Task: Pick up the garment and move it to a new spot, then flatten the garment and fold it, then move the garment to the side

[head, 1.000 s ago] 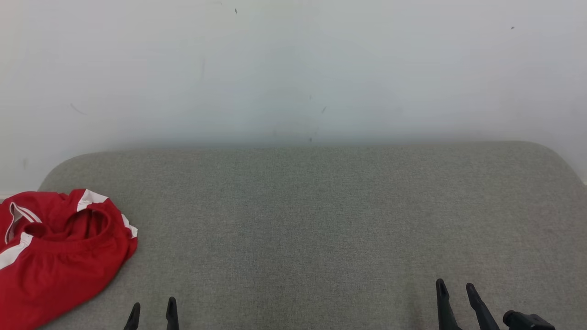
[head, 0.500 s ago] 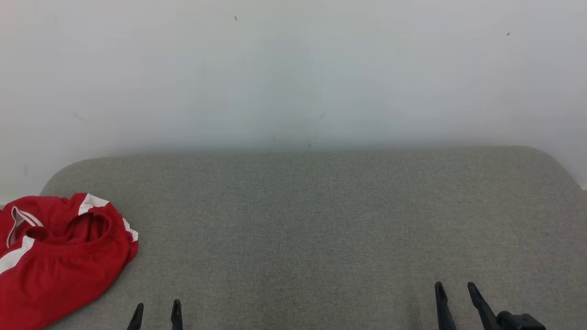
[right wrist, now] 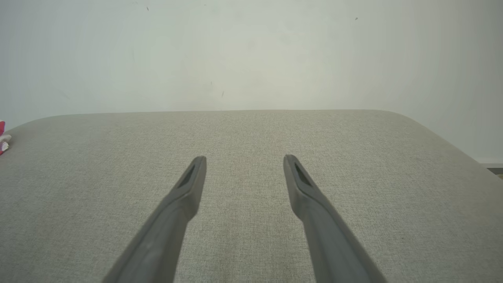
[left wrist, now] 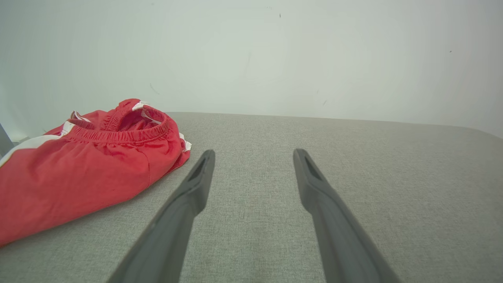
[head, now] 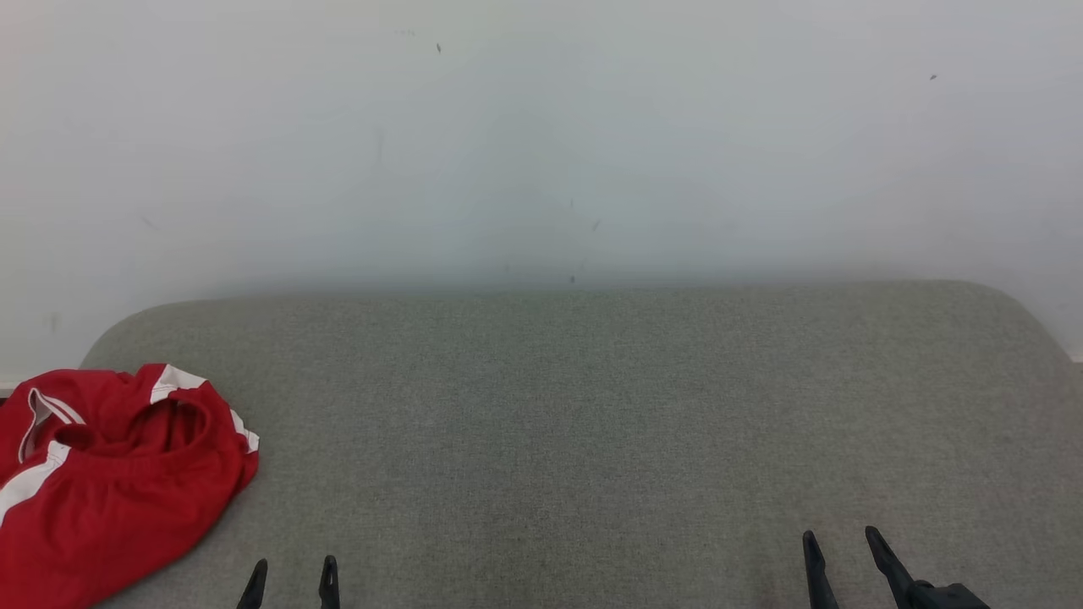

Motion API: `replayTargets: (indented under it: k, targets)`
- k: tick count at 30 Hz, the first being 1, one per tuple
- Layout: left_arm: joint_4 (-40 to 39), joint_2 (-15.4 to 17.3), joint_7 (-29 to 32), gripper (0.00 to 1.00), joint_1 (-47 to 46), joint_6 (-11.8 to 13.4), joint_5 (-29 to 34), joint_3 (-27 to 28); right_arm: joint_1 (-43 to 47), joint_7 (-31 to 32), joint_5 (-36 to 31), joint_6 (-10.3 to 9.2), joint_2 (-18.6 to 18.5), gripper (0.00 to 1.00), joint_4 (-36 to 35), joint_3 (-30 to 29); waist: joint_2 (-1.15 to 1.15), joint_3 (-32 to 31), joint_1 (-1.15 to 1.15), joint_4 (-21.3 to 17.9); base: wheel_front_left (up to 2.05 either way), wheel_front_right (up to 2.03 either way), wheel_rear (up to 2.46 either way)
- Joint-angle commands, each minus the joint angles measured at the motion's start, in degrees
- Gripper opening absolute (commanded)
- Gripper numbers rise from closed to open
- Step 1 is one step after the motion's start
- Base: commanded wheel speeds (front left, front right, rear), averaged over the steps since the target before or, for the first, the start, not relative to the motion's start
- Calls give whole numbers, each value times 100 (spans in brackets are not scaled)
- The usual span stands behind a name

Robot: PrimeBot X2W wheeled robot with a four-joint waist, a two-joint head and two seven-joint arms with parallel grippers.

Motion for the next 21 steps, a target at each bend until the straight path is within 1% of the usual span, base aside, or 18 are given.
replayTargets:
  k: [1,14,21]
  targets:
    - [-3,-6,-20,100,62,3,-3,12,54,-5,0,-12,-17,100,-12,-12,0,-4,0,-4,0,0,0]
    - [-33,-11,-20,100,94,7,-98,-4,94,-37,123,-12,-16,100,-39,33,0,1,0,-2,0,0,0]
    - [2,-11,-20,100,43,38,-130,-22,104,-55,190,-12,-16,100,-52,55,0,19,0,168,0,0,0]
